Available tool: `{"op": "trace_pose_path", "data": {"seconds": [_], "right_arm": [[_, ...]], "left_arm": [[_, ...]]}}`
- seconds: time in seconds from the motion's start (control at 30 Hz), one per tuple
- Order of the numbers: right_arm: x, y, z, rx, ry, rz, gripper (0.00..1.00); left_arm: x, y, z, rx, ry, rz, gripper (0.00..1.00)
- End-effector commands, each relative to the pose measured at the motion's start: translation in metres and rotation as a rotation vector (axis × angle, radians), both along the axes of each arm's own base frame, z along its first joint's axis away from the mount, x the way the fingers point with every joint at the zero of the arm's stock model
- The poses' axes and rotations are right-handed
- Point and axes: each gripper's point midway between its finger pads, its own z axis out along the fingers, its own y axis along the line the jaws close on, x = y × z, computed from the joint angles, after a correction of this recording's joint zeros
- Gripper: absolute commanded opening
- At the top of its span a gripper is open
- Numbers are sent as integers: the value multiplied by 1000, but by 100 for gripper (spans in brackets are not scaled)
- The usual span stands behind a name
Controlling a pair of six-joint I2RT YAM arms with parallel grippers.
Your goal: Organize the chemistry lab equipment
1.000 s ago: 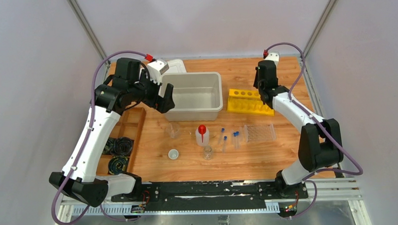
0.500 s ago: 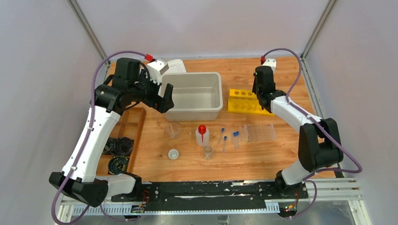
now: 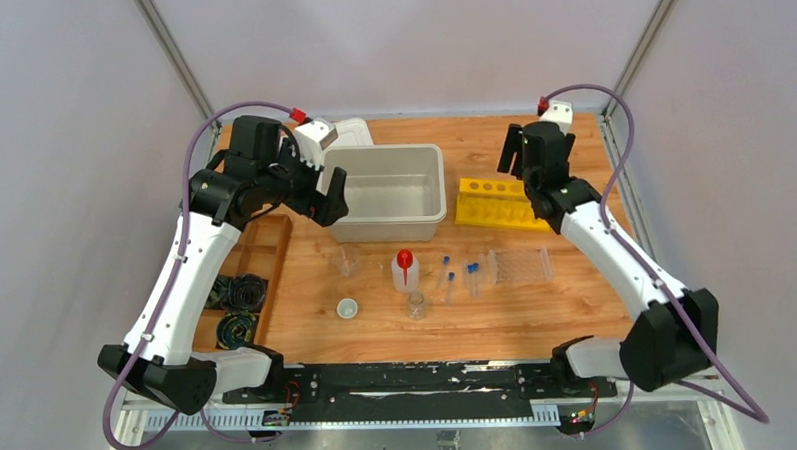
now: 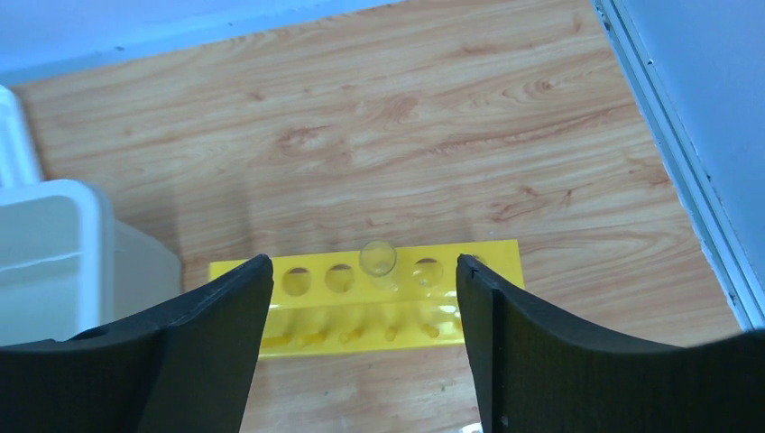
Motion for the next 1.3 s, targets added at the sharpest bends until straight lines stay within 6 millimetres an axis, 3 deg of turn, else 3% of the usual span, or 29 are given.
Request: {"op": "trace_pose_path", "data": {"seconds": [0.0,0.1,0.17,0.3,0.37,0.6,0.8,1.27], "right_arm": [[-39,14,27,38,25,-16,75],[-61,47,29,11,77,76,65],[-78,70,19,26,143,133,58],[-104,106,-19,85,285,235,49],[-114,112,-43,100,351,244,44],[-134,128,-106,126,530,267,38],[-141,131,-146,104,629,254,36],[-134,137,-190,53,716,231,32]], "left_arm": [[-3,-2,10,-33,-2,8,100],[-5,-3,11,-44,0,4,100],[-5,-2,13,-43,-8,7,100],[-7,0,13,-37,-16,11,100],[-8,1,12,-35,-15,14,100],[-14,5,15,-24,-43,6,100],[-18,4,14,-29,-44,-7,100],[-22,7,19,-22,-75,-20,100]]}}
